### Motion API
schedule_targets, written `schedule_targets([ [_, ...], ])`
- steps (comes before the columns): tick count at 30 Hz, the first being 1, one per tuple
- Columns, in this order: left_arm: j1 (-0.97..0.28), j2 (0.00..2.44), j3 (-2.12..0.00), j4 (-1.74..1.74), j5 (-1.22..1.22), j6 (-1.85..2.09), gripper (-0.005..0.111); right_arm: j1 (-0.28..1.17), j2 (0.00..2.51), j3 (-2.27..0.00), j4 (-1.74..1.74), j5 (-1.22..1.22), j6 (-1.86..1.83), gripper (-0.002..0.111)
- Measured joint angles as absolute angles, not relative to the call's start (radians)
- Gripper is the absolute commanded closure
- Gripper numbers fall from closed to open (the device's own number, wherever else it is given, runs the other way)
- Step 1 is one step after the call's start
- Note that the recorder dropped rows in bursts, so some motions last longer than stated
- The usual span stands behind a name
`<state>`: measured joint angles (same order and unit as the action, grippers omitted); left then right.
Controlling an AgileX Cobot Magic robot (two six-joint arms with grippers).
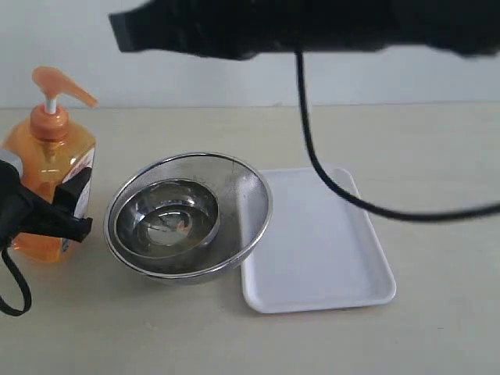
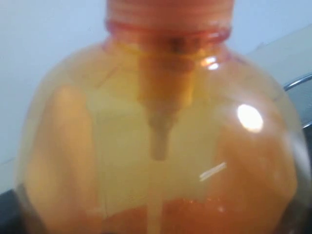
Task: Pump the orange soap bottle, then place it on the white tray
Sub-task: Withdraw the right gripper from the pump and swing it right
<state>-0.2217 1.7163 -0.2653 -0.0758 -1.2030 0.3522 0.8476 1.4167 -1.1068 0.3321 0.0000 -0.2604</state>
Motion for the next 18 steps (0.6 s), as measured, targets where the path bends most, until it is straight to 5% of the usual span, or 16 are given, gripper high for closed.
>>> schedule_targets([
  [9,-0.222,1.716,-0.265,-0.078,-1.206,0.328,0.102,0.848,1.218,-0.650,0.325,-0.486,-0.280,0.108],
  [18,-0.222,1.716,-0.265,-0.078,-1.206,0.328,0.102,0.848,1.159,-0.481,0.457,-0.485,-0.270,0.108],
])
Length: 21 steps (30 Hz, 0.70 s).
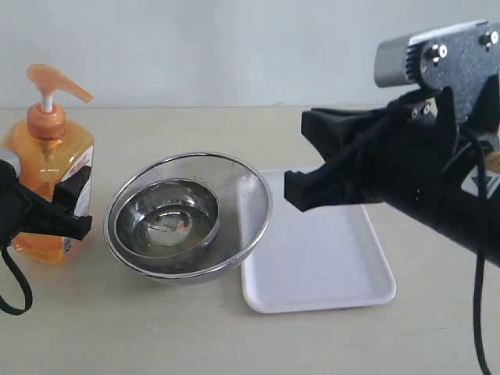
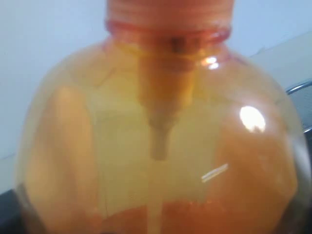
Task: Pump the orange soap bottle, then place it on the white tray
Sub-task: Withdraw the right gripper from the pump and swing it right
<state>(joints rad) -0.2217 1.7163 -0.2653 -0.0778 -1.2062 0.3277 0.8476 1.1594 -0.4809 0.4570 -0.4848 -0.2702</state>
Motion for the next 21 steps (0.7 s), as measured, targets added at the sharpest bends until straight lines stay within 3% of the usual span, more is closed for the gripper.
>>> schedule_targets([
  [5,-0.222,1.716,-0.265,-0.078,-1.206,0.326,0.102,0.848,1.159,-0.474,0.489,-0.359,-0.261,0.108],
  [21,-0.222,1.716,-0.265,-0.078,-1.208,0.311,0.102,0.848,1.125,-0.470,0.491,-0.322,-0.261,0.108],
])
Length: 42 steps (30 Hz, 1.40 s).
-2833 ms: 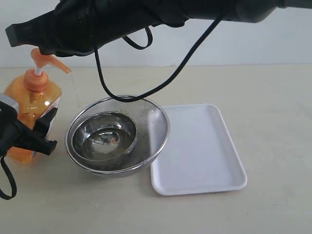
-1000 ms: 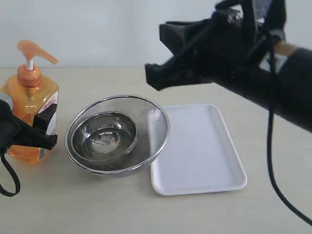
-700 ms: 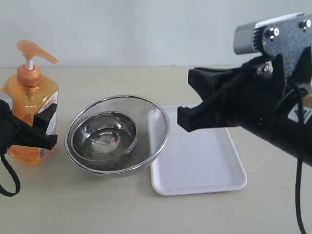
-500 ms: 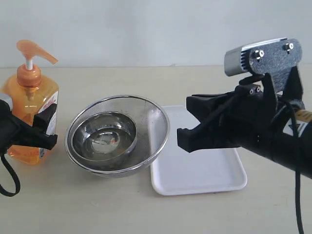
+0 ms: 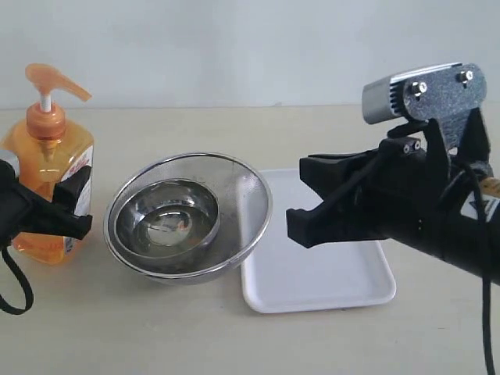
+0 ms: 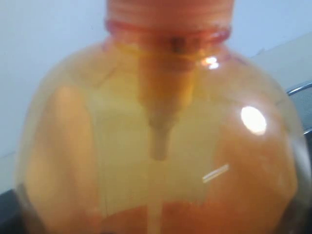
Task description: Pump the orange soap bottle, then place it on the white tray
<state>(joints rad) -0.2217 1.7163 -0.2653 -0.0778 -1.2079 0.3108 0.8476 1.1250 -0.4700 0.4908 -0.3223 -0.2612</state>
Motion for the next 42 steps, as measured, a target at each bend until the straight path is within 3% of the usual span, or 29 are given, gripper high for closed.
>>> schedule_targets([
  [7,-0.222,1.716,-0.265,-0.084,-1.209,0.295,0.102,0.792,0.920,-0.470,0.491,-0.314,-0.259,0.108],
  [17,-0.222,1.716,-0.265,-0.090,-1.210,0.273,0.102,0.455,0.613,-0.470,0.491,-0.314,-0.259,0.108],
  [20,-0.222,1.716,-0.265,-0.090,-1.210,0.269,0.102,0.317,0.407,-0.470,0.491,-0.314,-0.257,0.108],
  [25,-0.222,1.716,-0.265,-0.095,-1.212,0.232,0.102,0.223,0.221,-0.470,0.491,-0.338,-0.257,0.108],
  [42,-0.222,1.716,-0.265,-0.192,-1.214,0.111,0.102,0.182,0.004,-0.470,0.491,-0.353,-0.257,0.108],
])
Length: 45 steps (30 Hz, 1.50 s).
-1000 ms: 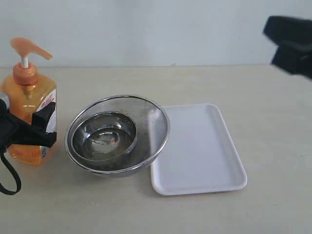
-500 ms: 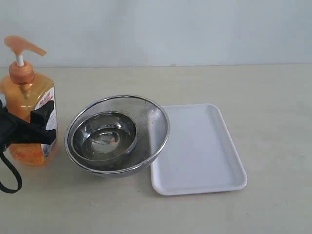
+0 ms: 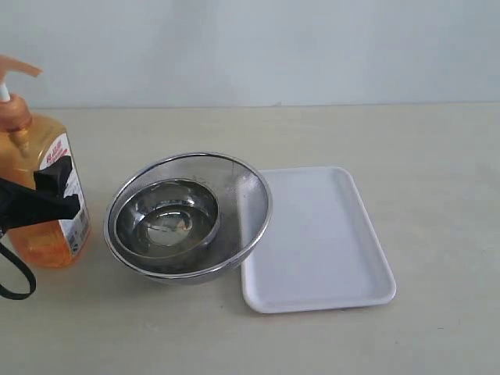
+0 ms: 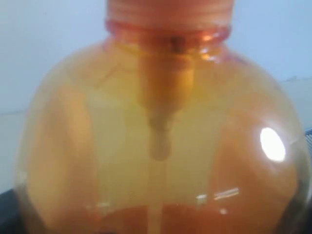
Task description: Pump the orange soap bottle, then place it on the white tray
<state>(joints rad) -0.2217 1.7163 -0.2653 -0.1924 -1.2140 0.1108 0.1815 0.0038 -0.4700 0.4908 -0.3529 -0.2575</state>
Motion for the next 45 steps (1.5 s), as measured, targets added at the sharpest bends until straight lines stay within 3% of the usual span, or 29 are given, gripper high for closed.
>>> schedule_targets([
  [39,-0.222,1.716,-0.265,-0.203,-1.202,-0.009,0.102,0.182,0.004,-0.470,0.491,-0.370,-0.257,0.108],
  [45,-0.222,1.716,-0.265,-0.203,-1.200,-0.010,0.102,0.182,0.004,-0.470,0.399,-0.083,-0.312,0.108],
])
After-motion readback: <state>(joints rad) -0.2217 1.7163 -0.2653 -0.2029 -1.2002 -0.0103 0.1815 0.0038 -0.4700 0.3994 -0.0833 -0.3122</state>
